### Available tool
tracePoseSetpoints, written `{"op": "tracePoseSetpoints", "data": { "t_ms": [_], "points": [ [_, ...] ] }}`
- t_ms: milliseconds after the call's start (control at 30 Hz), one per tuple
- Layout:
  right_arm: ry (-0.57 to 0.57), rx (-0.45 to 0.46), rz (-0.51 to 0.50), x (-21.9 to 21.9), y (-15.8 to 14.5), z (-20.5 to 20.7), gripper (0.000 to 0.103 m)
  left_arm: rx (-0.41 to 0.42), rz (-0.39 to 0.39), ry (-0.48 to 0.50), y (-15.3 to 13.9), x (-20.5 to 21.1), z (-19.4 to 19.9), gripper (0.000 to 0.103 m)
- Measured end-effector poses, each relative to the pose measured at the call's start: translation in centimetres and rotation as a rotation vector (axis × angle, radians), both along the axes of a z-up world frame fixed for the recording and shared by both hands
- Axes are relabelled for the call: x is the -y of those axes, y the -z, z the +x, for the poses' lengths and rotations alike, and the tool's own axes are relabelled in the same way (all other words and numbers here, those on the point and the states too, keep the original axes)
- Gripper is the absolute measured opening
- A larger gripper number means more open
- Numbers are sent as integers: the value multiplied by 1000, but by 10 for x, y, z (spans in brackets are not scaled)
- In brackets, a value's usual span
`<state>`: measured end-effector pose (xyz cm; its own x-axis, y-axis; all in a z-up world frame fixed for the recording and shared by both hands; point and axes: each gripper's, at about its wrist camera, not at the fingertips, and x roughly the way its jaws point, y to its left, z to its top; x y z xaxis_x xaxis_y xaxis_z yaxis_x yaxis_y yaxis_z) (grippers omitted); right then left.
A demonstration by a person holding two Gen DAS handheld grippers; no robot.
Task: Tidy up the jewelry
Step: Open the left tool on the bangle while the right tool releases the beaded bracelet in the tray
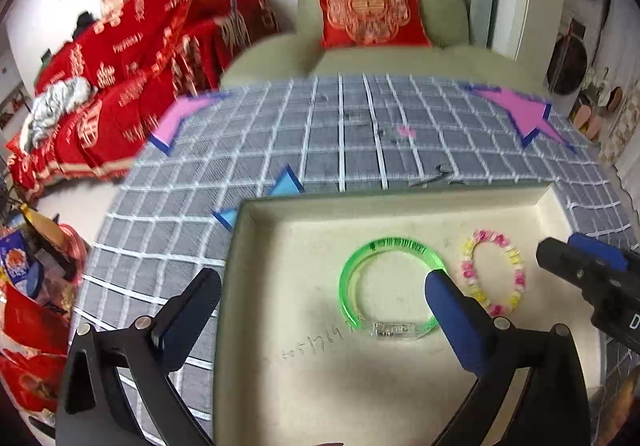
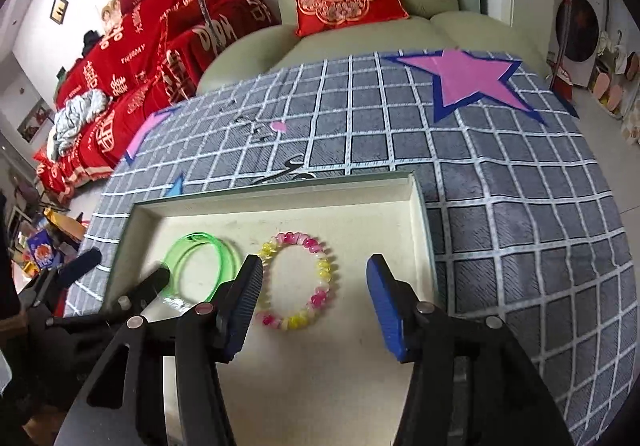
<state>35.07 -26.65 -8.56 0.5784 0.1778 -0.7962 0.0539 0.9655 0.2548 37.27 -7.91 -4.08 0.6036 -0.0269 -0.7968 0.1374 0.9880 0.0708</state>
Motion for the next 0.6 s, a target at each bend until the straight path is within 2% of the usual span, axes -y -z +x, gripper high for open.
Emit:
{"op": "tracePoseSetpoints", "data": {
  "t_ms": [100, 167, 233, 400, 600],
  "points": [
    [0, 19, -1, 2, -12, -15, 65, 1, 1, 23, -10, -1, -12, 103],
    [0, 35, 2, 3, -19, -27, 77, 34, 22, 42, -19, -1, -27, 103],
    [2, 53, 2, 5, -28, -43, 81, 48, 28, 59, -25, -4, -42, 103],
    [10, 74, 14, 10, -41, -77, 81, 54, -6, 86, -37, -15, -83, 103],
    [4, 87, 0, 8, -49, -115, 81, 10, -40, 90, -27, -26, -125, 103]
  ]
}}
